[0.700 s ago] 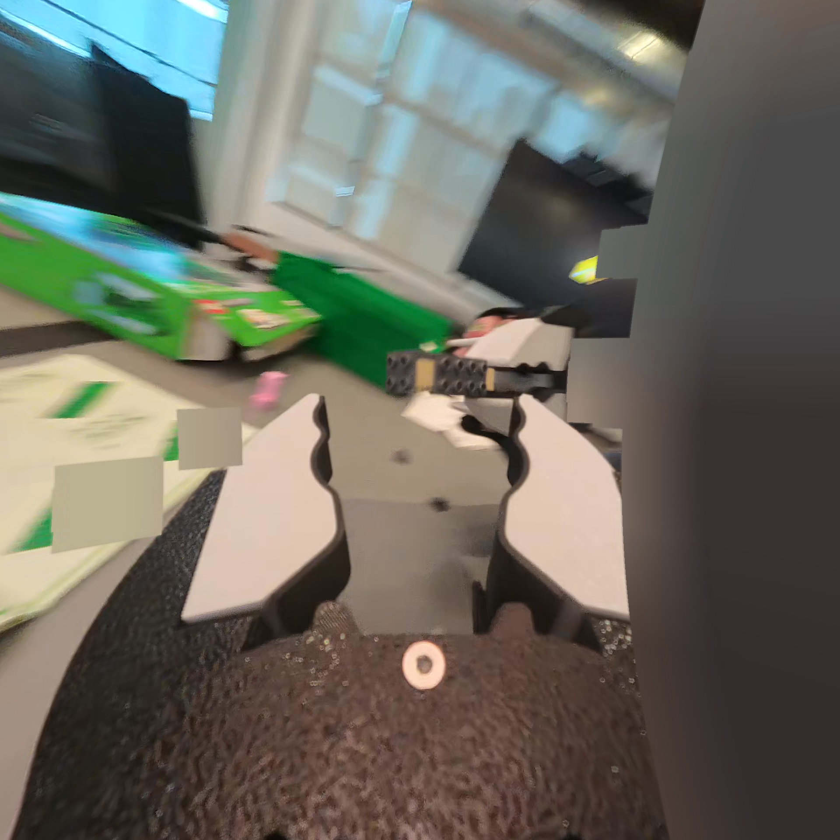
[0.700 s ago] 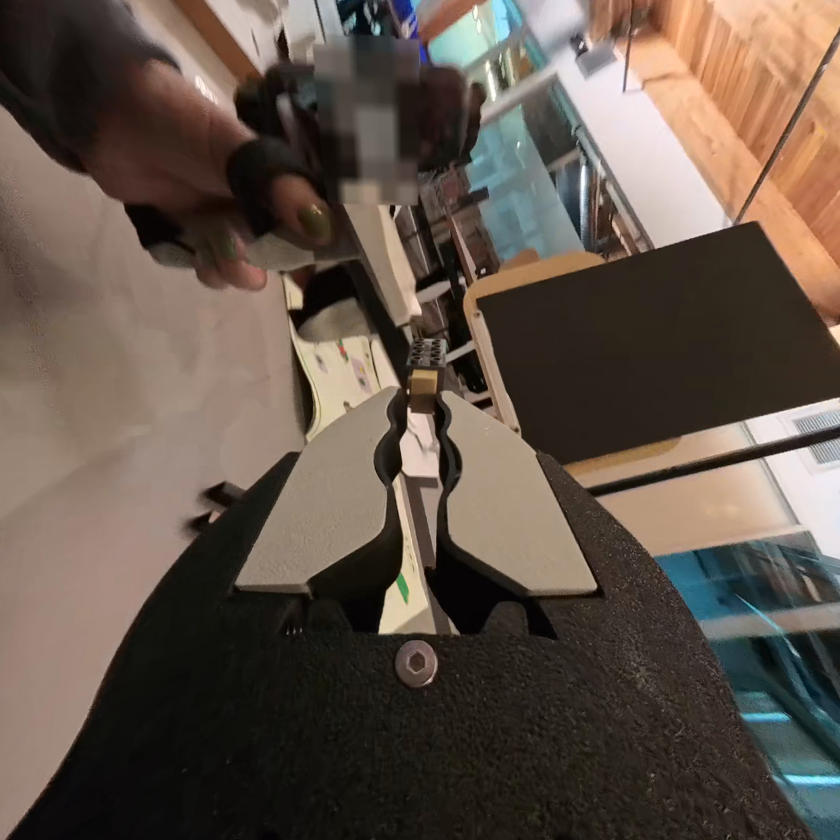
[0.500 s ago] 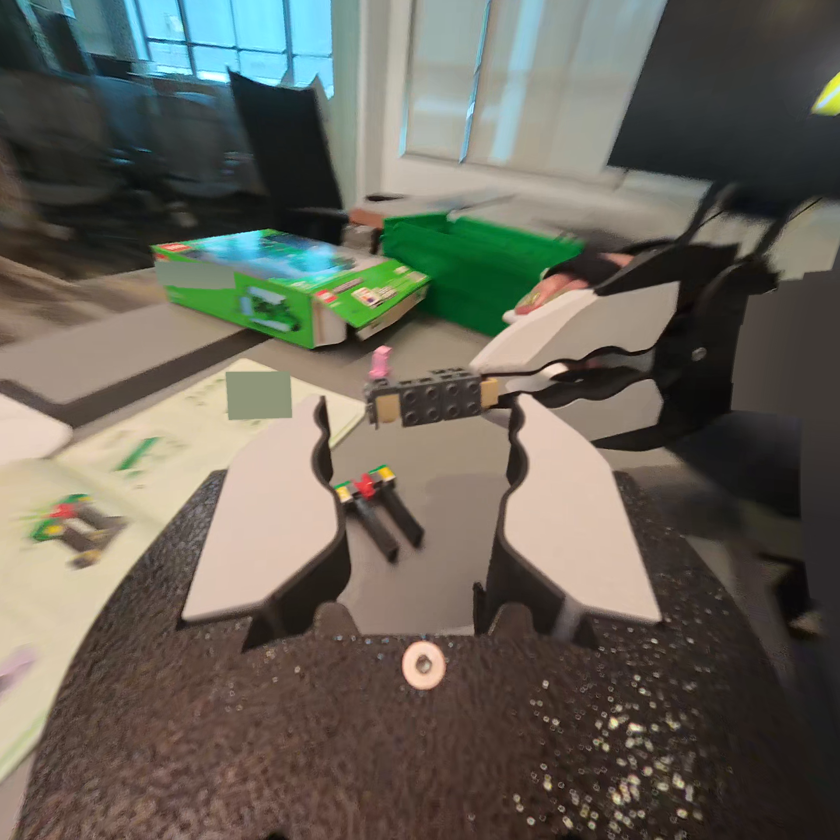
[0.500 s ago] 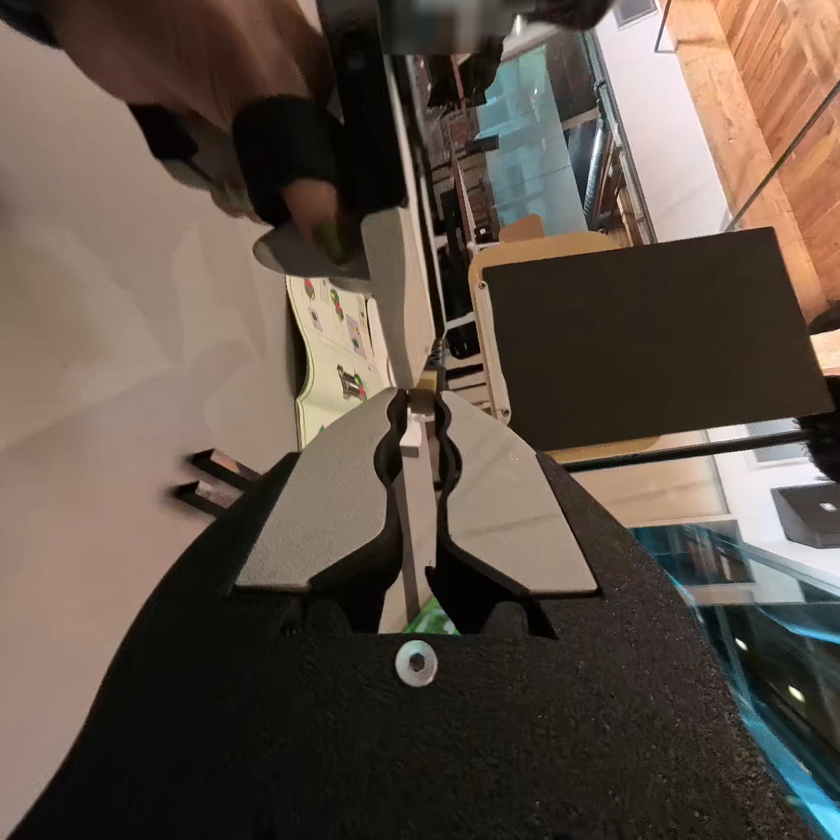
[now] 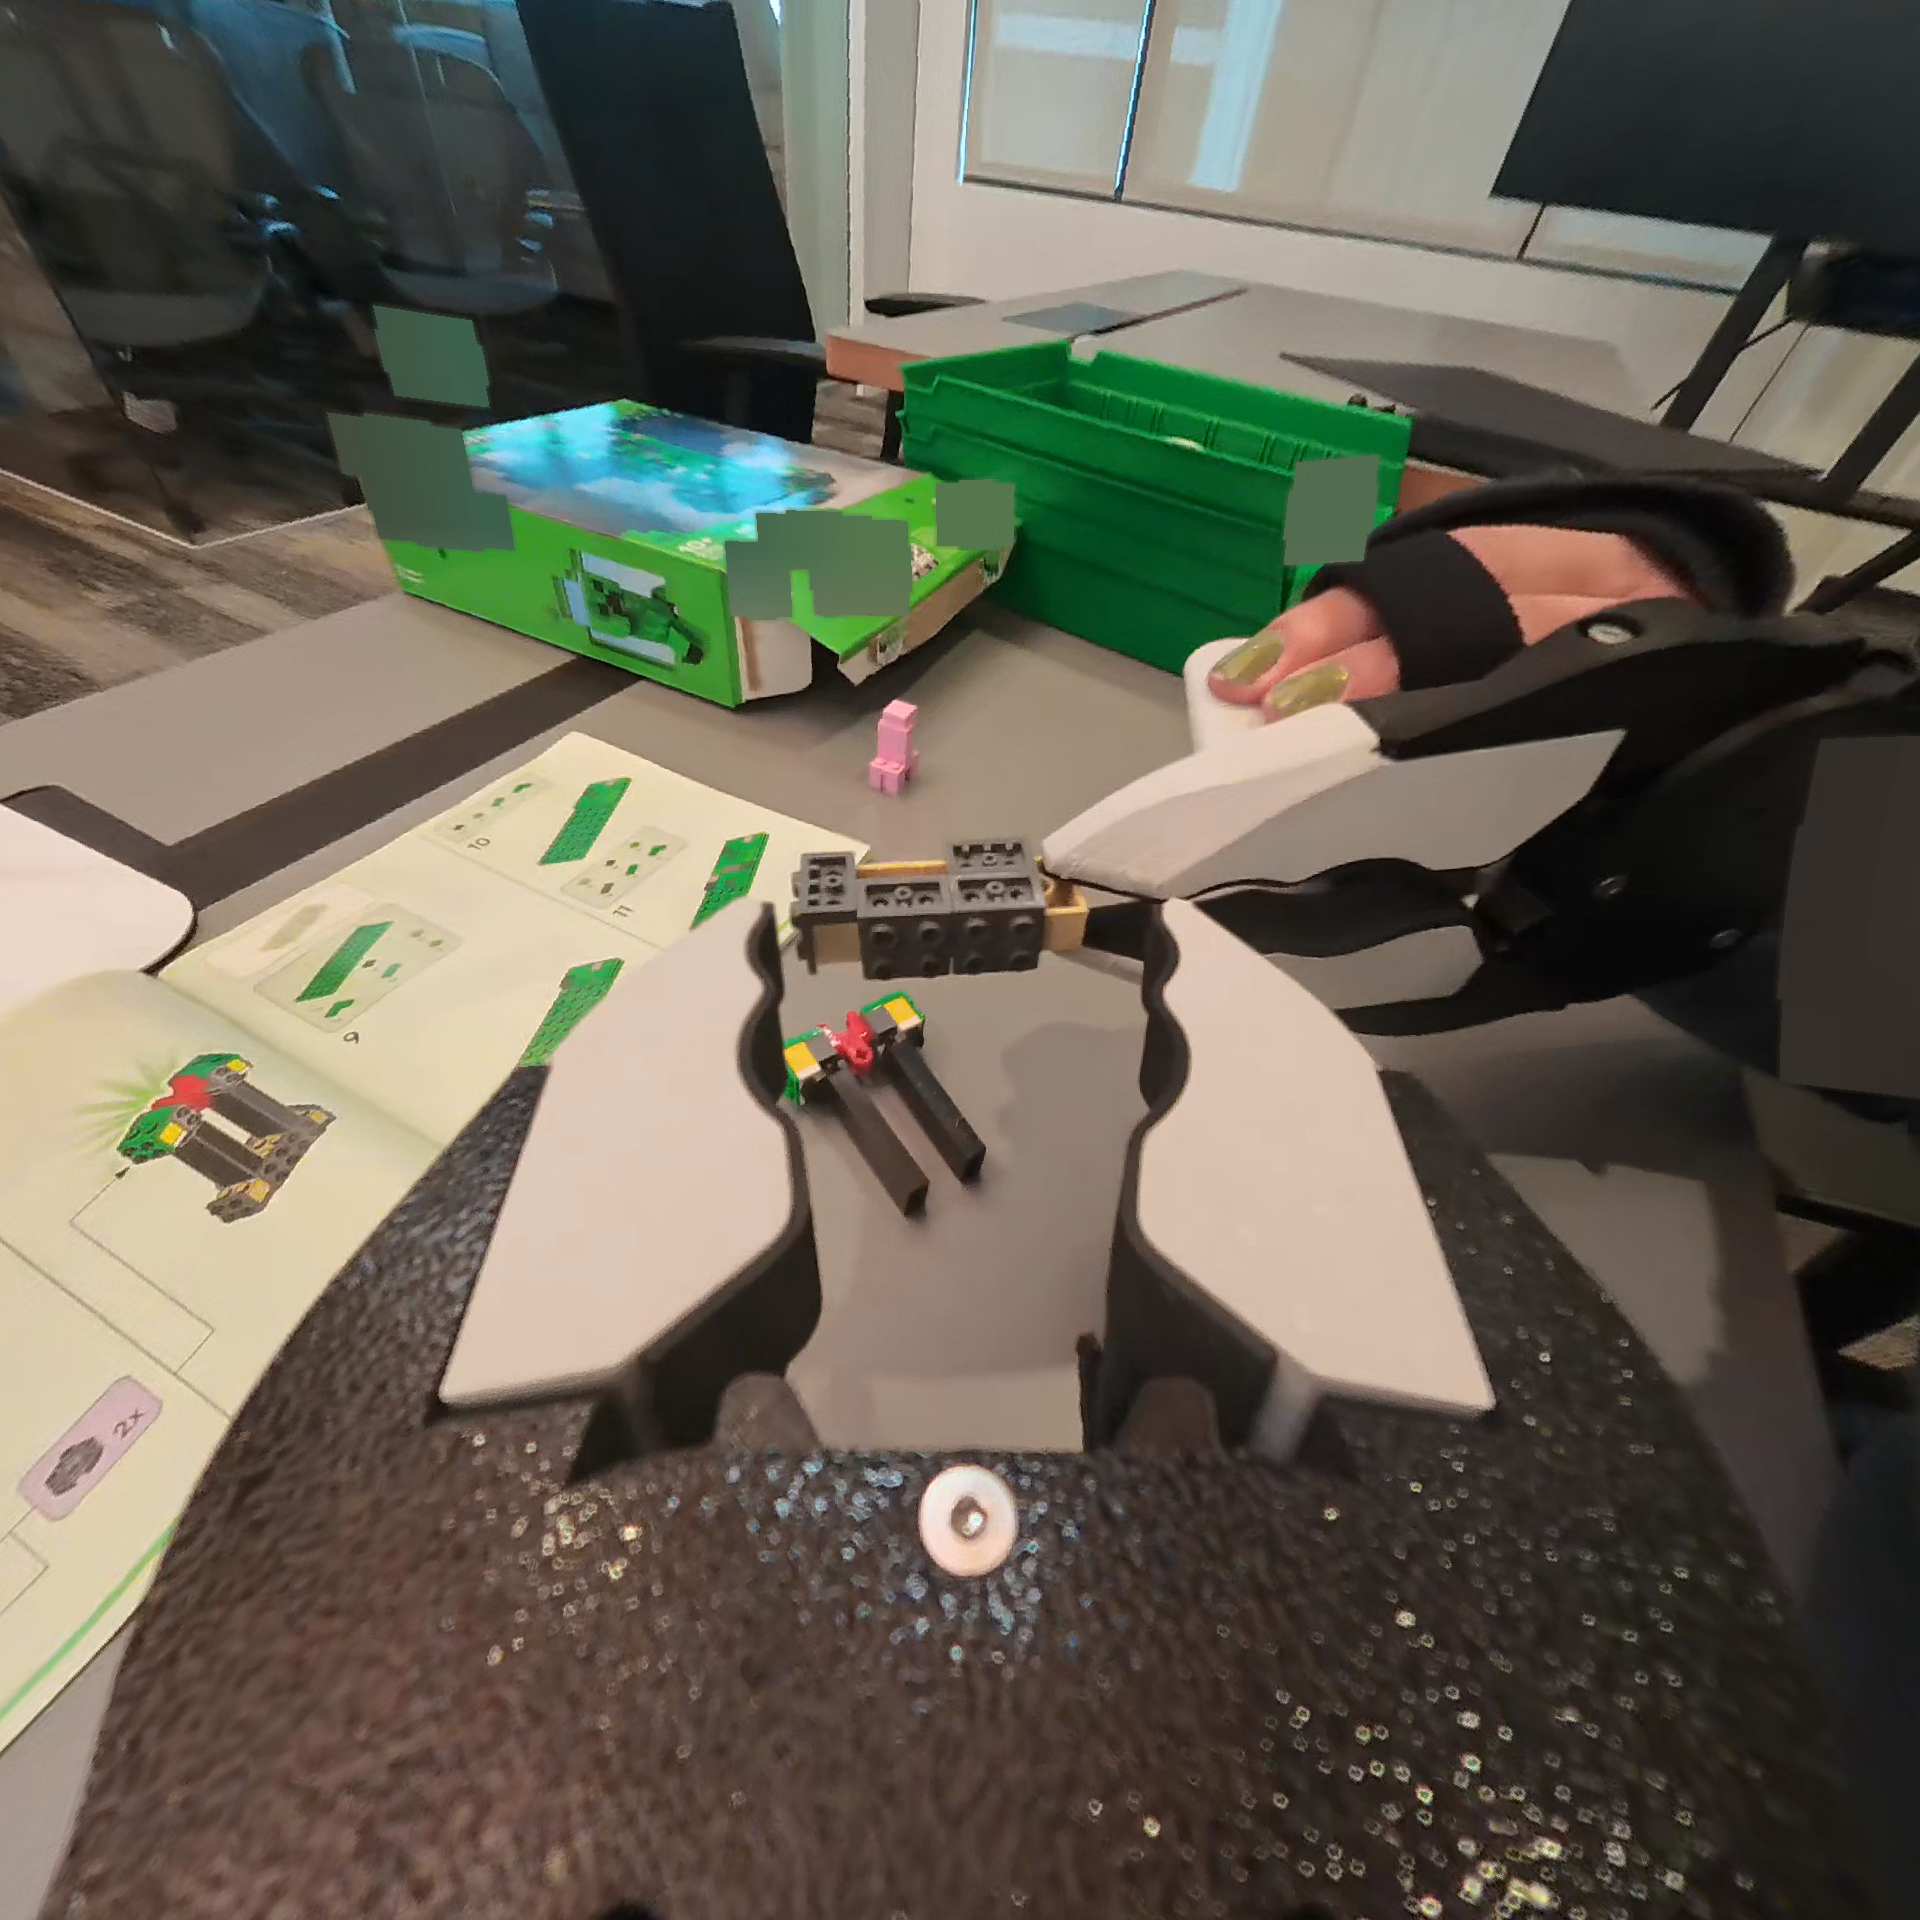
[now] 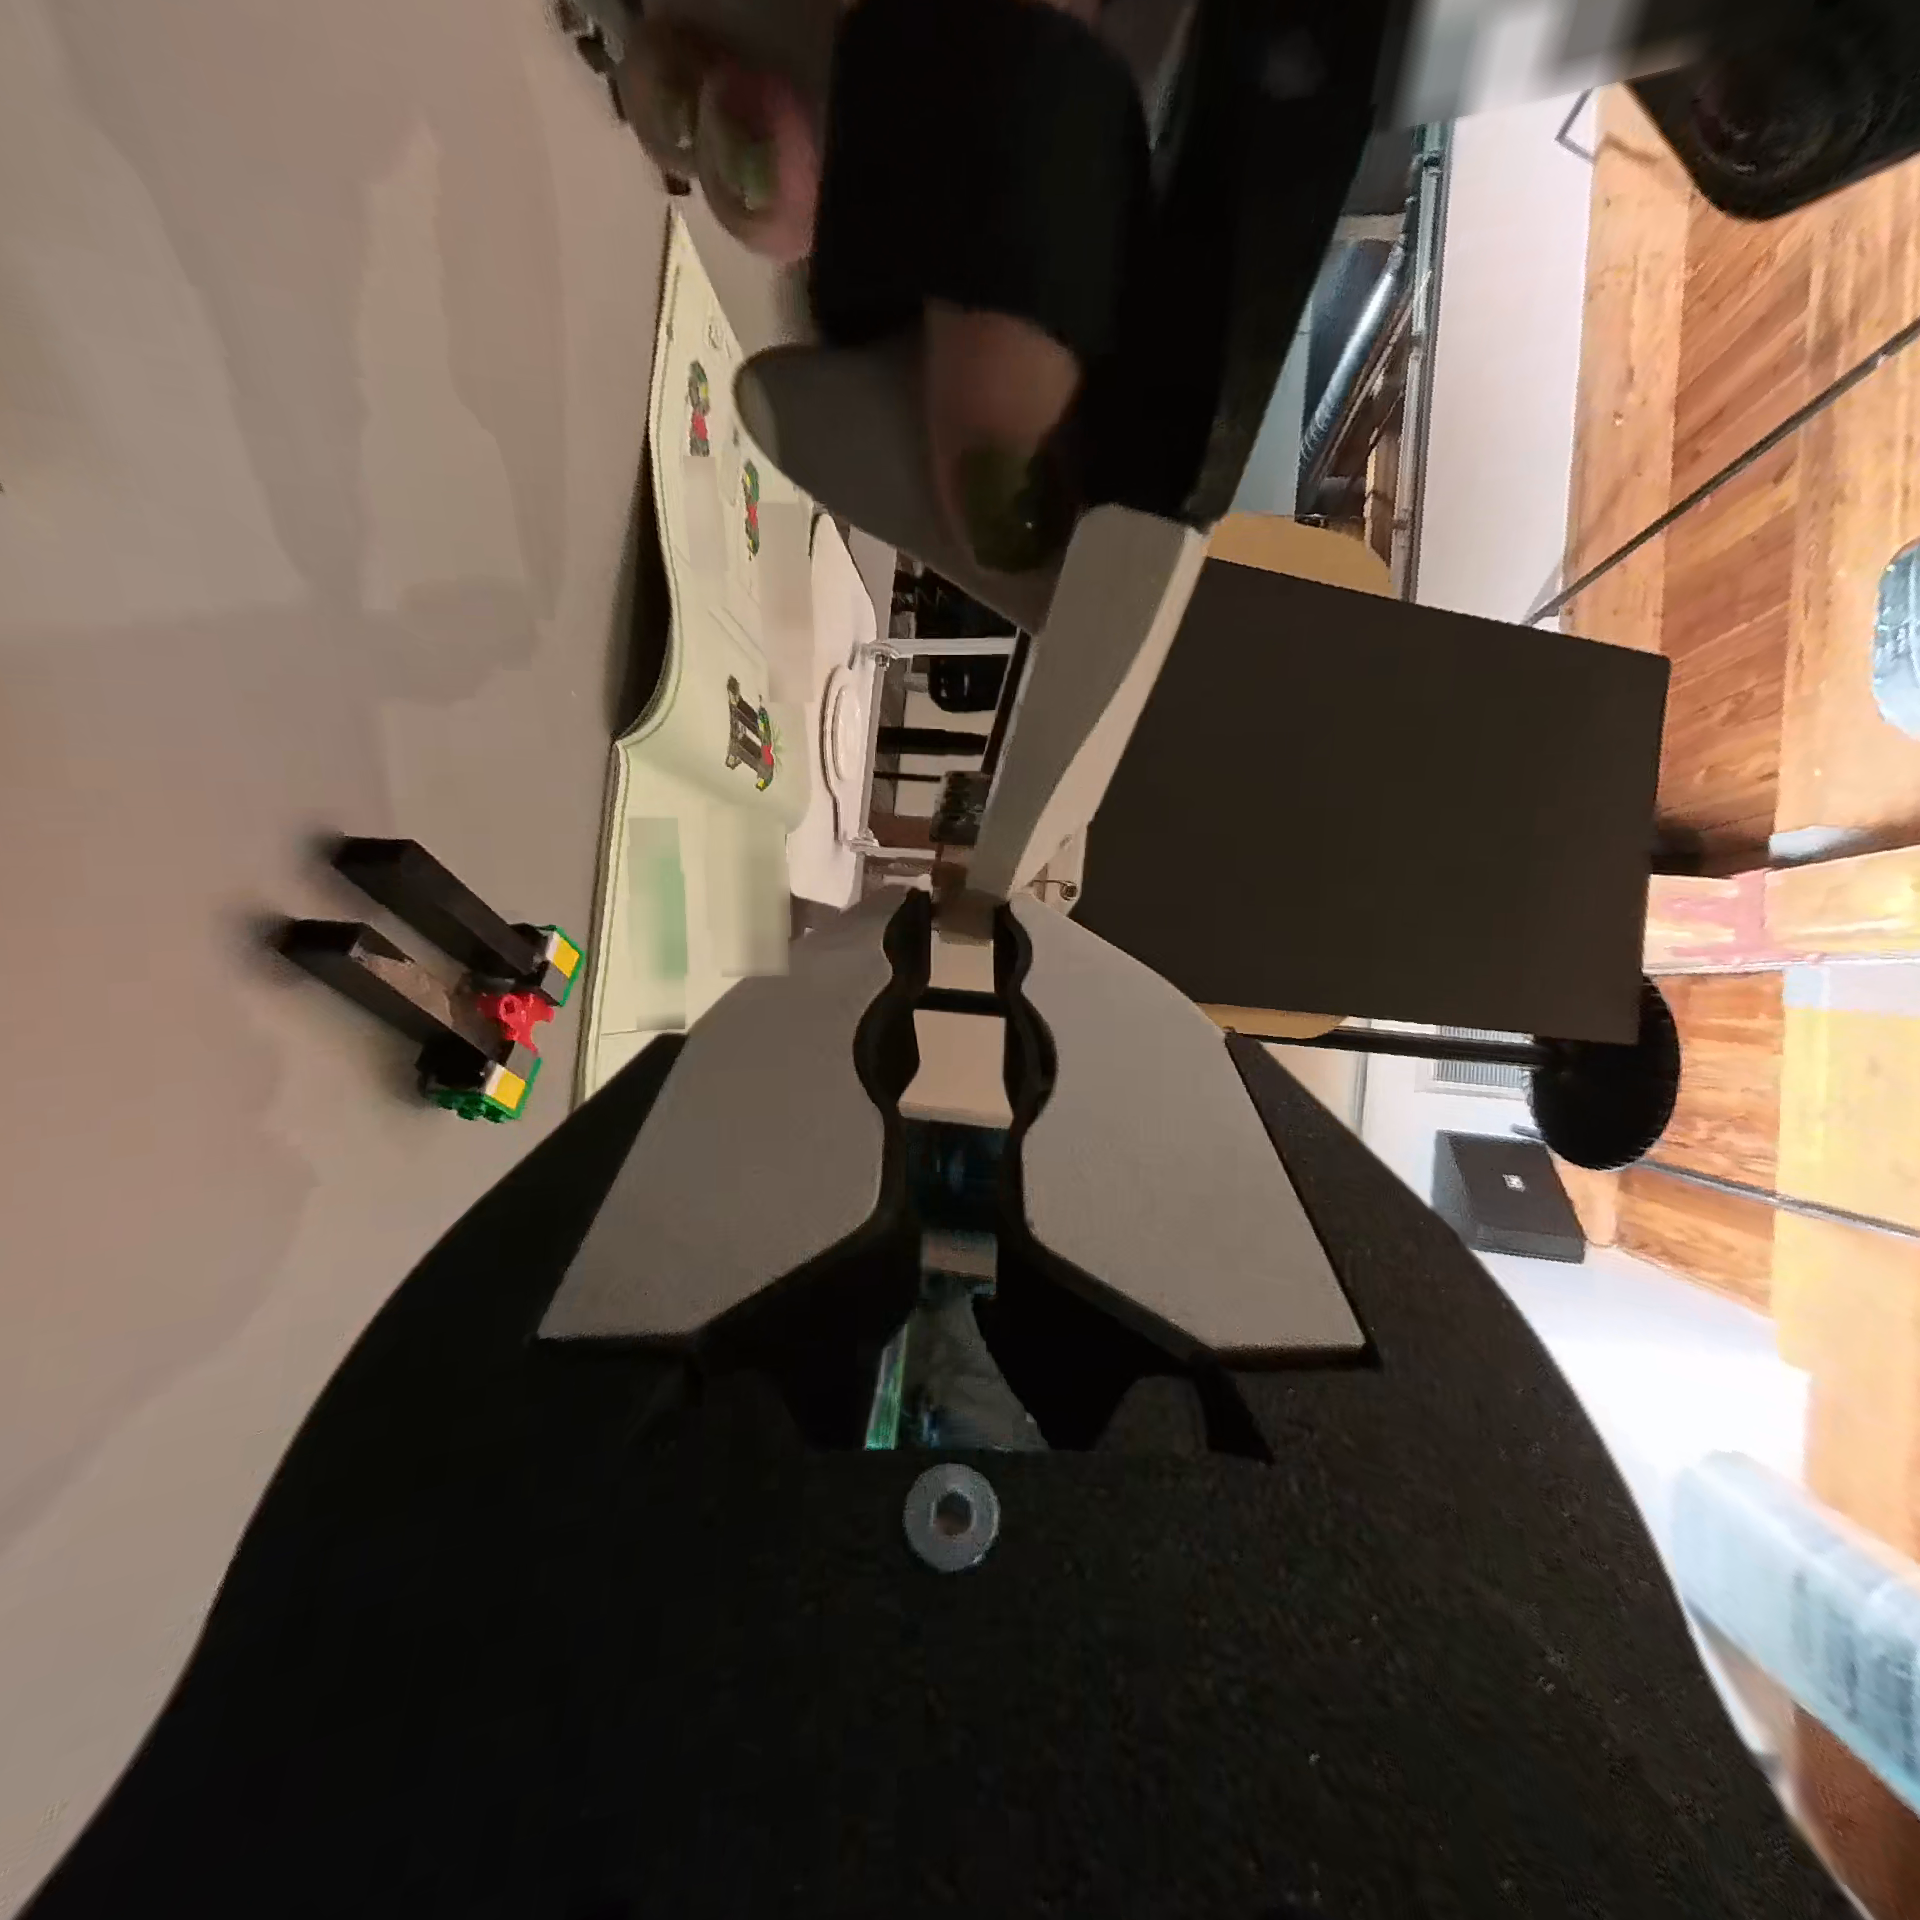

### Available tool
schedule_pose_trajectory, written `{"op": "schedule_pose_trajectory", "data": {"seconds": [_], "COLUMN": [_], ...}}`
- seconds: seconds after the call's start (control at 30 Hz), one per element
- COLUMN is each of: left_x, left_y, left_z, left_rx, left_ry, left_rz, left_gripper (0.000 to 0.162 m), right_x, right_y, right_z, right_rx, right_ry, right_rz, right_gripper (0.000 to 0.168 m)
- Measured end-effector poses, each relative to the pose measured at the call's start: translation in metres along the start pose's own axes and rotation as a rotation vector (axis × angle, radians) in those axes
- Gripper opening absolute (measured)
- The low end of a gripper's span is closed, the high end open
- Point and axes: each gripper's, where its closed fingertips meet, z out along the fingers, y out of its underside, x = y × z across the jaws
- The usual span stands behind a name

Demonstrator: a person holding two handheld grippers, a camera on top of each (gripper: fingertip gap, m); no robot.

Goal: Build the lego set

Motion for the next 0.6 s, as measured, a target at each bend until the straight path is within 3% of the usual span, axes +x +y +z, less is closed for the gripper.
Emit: {"op": "schedule_pose_trajectory", "data": {"seconds": [0.37, 0.6], "left_x": [-0.002, 0.010], "left_y": [0.002, 0.010], "left_z": [0.000, -0.004], "left_rx": [-0.030, -0.042], "left_ry": [-0.022, 0.122], "left_rz": [0.022, 0.002], "left_gripper": [0.073, 0.079], "right_x": [-0.002, -0.016], "right_y": [0.001, 0.001], "right_z": [-0.001, -0.011], "right_rx": [0.010, 0.120], "right_ry": [0.045, -0.004], "right_rz": [-0.120, -0.097], "right_gripper": [0.011, 0.011]}}
